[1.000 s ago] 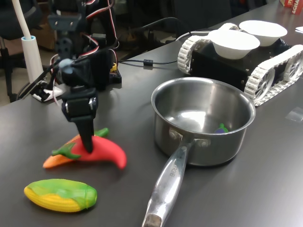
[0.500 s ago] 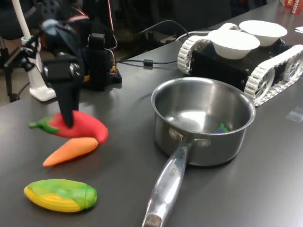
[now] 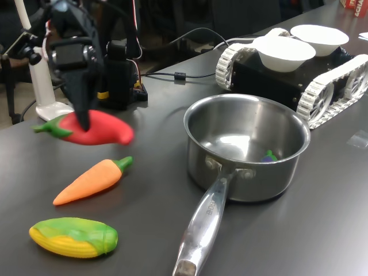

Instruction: Pick up the chilli and place them in the pan

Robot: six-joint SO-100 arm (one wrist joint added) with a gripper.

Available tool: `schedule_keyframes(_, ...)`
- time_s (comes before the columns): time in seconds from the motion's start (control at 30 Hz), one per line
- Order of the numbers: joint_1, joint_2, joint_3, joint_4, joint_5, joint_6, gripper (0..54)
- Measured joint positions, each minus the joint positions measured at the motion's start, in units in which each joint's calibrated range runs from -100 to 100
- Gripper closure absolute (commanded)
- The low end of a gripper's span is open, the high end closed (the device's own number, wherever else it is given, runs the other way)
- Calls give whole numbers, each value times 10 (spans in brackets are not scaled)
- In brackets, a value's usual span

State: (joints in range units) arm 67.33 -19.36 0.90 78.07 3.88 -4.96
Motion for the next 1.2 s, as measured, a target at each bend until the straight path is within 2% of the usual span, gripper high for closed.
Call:
schedule_keyframes(0.13,-23,-24,0,1,-6,4,536)
schedule_keyframes(0.73,-138,-131,-3,2,-21,69,536)
schedule_keyframes(0.93,-167,-153,-42,2,-22,73,536)
schedule_keyframes(1.2,-241,-186,-48,3,-37,73,536)
